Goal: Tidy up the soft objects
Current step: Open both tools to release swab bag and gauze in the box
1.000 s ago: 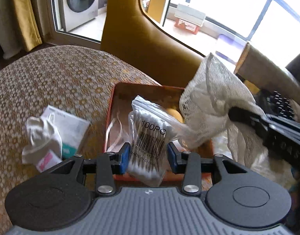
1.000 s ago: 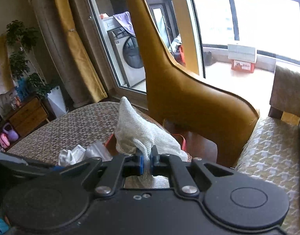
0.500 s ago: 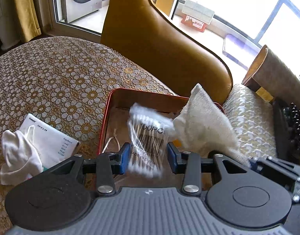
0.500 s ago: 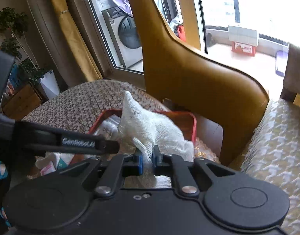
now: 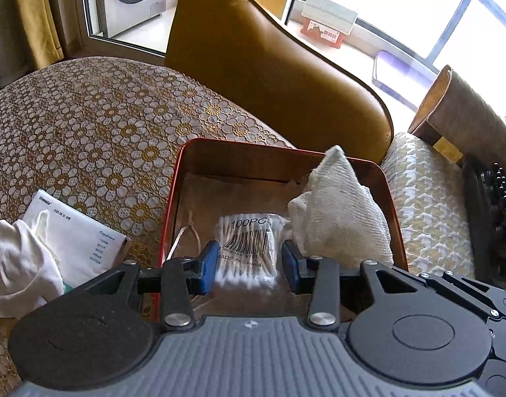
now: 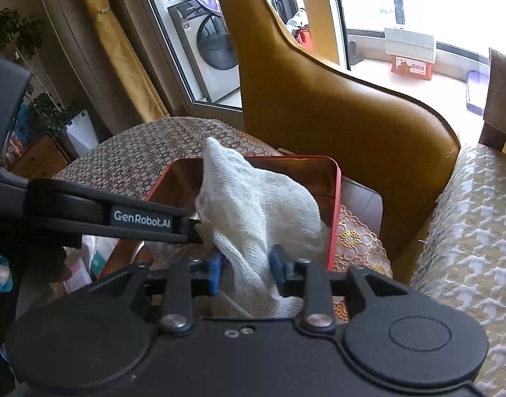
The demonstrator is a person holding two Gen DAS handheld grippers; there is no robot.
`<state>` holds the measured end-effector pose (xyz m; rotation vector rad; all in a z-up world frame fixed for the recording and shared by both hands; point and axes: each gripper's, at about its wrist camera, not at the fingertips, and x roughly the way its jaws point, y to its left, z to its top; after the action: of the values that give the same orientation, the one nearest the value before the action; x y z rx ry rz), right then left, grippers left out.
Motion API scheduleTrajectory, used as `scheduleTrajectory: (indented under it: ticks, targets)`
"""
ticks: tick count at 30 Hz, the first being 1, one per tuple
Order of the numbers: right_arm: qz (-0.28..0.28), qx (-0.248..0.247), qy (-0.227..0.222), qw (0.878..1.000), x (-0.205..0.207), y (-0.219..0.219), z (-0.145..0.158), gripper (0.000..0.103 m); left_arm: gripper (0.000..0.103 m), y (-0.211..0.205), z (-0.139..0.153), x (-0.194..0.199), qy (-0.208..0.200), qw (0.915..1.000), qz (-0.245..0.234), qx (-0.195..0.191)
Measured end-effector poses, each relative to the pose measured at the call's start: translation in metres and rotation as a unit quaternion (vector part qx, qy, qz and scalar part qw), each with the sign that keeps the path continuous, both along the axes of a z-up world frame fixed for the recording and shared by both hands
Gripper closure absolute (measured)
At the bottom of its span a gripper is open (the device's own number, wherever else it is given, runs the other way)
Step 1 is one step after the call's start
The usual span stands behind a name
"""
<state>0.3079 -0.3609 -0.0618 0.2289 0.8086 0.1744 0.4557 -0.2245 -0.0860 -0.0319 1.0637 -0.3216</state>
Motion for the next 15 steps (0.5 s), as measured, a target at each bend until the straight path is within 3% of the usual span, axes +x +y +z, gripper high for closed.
scheduleTrajectory:
  ticks: [5,8,15]
  targets:
    - [-0.002,-0.002,-0.007,1.000,-0.005,-0.002,0.006,0.064,0.054,0.005,0.008,-0.006,-0.009,1.0000,0.001,0.001]
    - [-0.003,-0.005,-0.015,1.000,-0.010,-0.002,0.011,0.056,0.046,0.011,0.015,-0.011,-0.016,0.9999,0.006,-0.003]
    - [-0.003,-0.007,-0.026,1.000,-0.022,-0.003,0.025,0.046,0.046,0.021,0.036,-0.028,-0.036,0.9993,0.010,-0.007]
